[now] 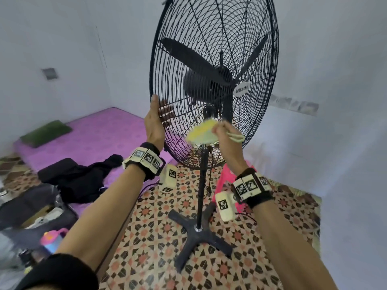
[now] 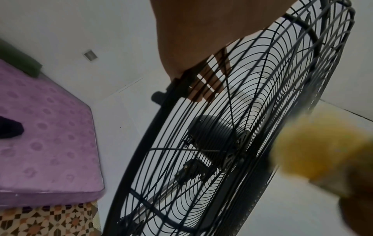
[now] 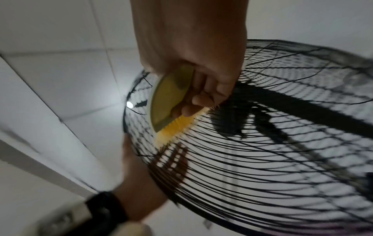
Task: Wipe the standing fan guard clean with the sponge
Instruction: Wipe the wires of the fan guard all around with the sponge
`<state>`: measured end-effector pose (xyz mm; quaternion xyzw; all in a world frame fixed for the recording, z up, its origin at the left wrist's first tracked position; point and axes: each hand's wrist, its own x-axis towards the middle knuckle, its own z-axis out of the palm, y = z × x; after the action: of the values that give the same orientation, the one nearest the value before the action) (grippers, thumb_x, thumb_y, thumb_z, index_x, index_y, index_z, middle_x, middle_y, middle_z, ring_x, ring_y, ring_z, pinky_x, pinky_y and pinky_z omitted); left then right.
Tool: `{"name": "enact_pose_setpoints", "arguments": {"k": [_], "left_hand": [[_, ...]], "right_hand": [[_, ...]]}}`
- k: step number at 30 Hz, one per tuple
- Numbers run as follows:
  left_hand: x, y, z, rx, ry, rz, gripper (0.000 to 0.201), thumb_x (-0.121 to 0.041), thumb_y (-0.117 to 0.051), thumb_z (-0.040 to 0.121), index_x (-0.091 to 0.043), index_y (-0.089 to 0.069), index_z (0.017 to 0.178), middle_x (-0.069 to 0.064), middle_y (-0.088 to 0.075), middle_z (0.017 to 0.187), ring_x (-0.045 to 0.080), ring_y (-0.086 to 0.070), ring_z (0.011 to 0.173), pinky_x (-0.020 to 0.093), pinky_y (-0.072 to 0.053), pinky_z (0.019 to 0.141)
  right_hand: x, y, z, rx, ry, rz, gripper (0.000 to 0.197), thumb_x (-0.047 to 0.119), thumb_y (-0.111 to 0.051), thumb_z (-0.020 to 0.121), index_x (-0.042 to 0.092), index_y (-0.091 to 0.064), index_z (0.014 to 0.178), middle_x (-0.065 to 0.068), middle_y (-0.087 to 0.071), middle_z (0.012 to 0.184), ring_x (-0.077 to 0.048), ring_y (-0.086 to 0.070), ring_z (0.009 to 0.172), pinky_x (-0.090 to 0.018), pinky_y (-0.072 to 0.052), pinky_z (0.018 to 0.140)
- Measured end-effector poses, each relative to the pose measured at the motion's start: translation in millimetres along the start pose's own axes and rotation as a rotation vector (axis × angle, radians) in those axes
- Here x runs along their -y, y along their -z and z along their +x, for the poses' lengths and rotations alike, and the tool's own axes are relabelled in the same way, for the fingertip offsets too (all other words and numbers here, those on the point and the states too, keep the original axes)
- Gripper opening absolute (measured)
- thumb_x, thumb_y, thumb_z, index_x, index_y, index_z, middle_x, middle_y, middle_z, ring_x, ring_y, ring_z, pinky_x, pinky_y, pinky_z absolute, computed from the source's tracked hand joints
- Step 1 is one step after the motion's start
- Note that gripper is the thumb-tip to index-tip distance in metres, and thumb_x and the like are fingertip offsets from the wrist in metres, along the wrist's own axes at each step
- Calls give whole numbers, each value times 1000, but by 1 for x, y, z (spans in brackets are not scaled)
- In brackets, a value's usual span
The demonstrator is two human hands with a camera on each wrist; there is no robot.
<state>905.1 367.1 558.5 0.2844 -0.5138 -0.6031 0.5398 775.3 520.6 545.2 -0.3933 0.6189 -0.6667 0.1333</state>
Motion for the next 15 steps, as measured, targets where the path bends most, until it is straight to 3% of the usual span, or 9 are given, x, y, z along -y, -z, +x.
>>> {"name": "enact_pose_setpoints", "arguments": {"k": [2,5,7,9,11,13,15], "left_hand": [[-1,-3,-3,3,-8,7,109,-97,-42,73,-14,-62,141,5,-75,125,22,-70,117,57,-48,110],[1,-2,-1,-5,2,-1,113,-99,-41,72,-15,-59,145,5,-71,132,22,-67,123,58,-45,113],[1,2,0,-10,7,-12,113,-99,-43,71,-14,-60,144,6,-73,129,24,-68,121,59,-46,112],[2,2,0,-1,6,-21,111,-97,-44,73,-12,-61,142,6,-75,124,26,-71,116,59,-49,109],[3,1,0,0,3,-5,109,-96,-43,74,-13,-61,142,6,-74,125,27,-70,118,61,-48,109],[5,0,1,-2,8,-4,114,-100,-43,72,-13,-60,144,9,-69,135,29,-65,126,62,-46,111],[2,-2,-2,4,6,5,109,-96,-43,75,-12,-61,142,10,-71,132,29,-67,122,61,-47,110]], "right_hand": [[21,-6,8,-6,102,59,21,10,-50,102,17,-61,86,17,-64,104,-13,-57,76,-26,-47,55],[11,-10,12,12,91,51,20,8,-49,102,14,-61,88,21,-65,99,-26,-53,80,-35,-43,57],[-3,-7,7,45,12,-26,17,7,-48,101,11,-61,90,6,-65,112,-21,-54,76,-28,-45,55],[-10,0,2,73,-54,-74,14,5,-47,101,9,-60,97,-8,-62,120,-8,-52,70,-13,-41,48],[-1,6,4,39,-23,-35,16,3,-48,100,8,-58,112,-3,-60,116,-6,-54,76,-10,-42,49],[16,9,12,-21,42,82,28,3,-49,99,15,-52,125,8,-54,115,-9,-58,87,-15,-49,56],[25,7,23,-68,34,153,37,7,-51,100,23,-47,133,11,-53,117,-8,-59,88,-19,-53,60]]}}
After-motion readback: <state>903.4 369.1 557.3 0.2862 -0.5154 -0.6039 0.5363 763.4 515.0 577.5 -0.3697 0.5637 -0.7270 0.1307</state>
